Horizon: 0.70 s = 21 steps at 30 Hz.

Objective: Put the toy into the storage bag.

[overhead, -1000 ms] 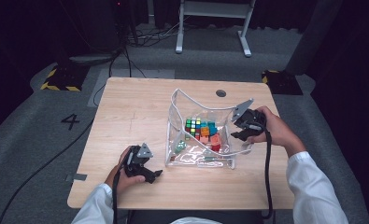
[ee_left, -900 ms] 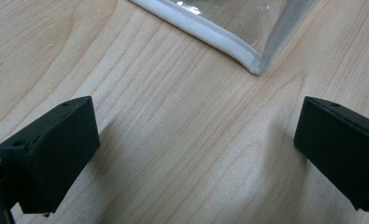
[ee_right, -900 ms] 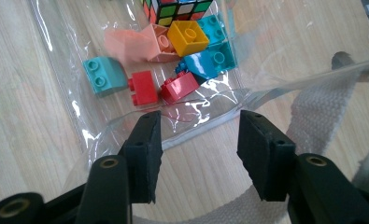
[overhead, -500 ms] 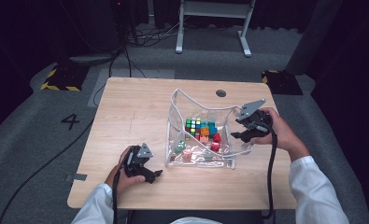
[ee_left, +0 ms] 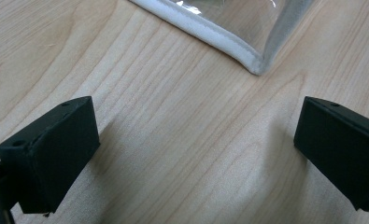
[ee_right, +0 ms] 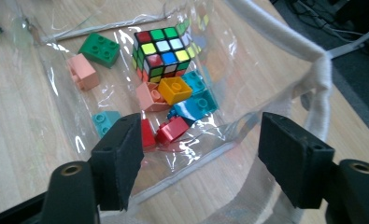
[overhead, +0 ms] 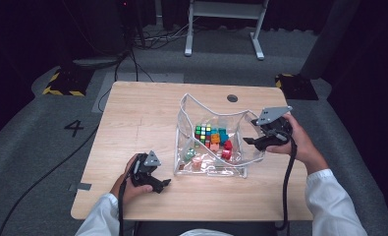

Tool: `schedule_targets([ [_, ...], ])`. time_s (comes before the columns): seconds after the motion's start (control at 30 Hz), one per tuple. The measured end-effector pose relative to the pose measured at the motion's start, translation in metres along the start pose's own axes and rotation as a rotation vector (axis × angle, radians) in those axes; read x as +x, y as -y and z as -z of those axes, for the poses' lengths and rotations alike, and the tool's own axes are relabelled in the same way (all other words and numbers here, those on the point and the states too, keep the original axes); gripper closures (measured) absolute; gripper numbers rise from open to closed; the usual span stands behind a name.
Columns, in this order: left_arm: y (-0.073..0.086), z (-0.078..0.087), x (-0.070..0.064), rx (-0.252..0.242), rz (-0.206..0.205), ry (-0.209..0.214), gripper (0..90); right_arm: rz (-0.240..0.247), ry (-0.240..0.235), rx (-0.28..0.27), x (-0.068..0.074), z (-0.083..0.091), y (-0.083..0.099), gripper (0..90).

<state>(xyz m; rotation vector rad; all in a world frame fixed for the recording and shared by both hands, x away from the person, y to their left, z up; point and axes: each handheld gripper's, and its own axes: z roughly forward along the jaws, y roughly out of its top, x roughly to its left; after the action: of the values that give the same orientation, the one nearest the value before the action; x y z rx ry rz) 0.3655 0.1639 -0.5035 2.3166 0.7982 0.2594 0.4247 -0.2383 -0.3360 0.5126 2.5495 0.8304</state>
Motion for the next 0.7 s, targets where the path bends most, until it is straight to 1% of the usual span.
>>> schedule_targets([
  [0.07, 0.0, 0.0, 0.0, 0.0, 0.0, 0.0, 0.1, -0.006, 0.02, -0.02, 0.0, 0.002, 0.001, 30.1],
  [0.1, 0.0, 0.0, 0.0, 0.0, 0.0, 0.0, 0.1, -0.014, 0.019, -0.035, 0.001, 0.003, 0.001, 30.1],
  [0.17, 0.0, 0.0, 0.0, 0.0, 0.0, 0.0, 0.1, 0.008, 0.03, -0.052, 0.0, 0.006, 0.002, 30.1],
  [0.23, 0.0, 0.0, 0.0, 0.0, 0.0, 0.0, 0.1, -0.006, 0.041, -0.064, 0.001, 0.01, 0.002, 28.3],
  [0.3, 0.0, 0.0, 0.0, 0.0, 0.0, 0.0, 0.1, -0.013, 0.061, -0.091, 0.002, 0.012, 0.002, 28.0],
  [0.33, 0.0, 0.0, 0.0, 0.0, 0.0, 0.0, 0.1, -0.004, 0.07, -0.096, 0.001, 0.014, 0.003, 27.5],
  [0.37, 0.0, 0.0, 0.0, 0.0, 0.0, -0.001, 0.1, -0.014, 0.077, -0.11, 0.001, 0.016, 0.003, 26.7],
  [0.43, 0.0, 0.0, 0.0, 0.0, 0.0, 0.0, 0.1, -0.014, 0.099, -0.119, 0.001, 0.019, 0.004, 26.2],
  [0.47, 0.0, 0.0, 0.0, 0.0, 0.0, -0.001, 0.1, -0.027, 0.104, -0.134, 0.001, 0.02, 0.004, 26.2],
  [0.5, 0.0, 0.0, 0.0, 0.0, 0.0, 0.0, 0.1, -0.03, 0.106, -0.141, 0.0, 0.022, 0.005, 26.1],
  [0.53, 0.0, 0.0, 0.0, 0.0, 0.0, -0.001, 0.1, -0.042, 0.119, -0.153, 0.001, 0.024, 0.005, 25.9],
  [0.57, 0.0, 0.0, 0.0, 0.0, 0.0, 0.0, 0.1, -0.032, 0.123, -0.161, 0.0, 0.026, 0.006, 25.7],
  [0.6, 0.0, 0.0, 0.0, 0.0, 0.0, 0.0, 0.1, -0.041, 0.126, -0.167, 0.0, 0.027, 0.007, 25.6],
  [0.67, 0.0, 0.0, 0.0, 0.0, 0.0, -0.001, 0.1, -0.039, 0.141, -0.176, 0.0, 0.03, 0.008, 25.3],
  [0.7, 0.0, 0.0, 0.0, 0.0, 0.001, 0.0, 0.1, -0.046, 0.145, -0.175, 0.0, 0.032, 0.008, 25.1],
])
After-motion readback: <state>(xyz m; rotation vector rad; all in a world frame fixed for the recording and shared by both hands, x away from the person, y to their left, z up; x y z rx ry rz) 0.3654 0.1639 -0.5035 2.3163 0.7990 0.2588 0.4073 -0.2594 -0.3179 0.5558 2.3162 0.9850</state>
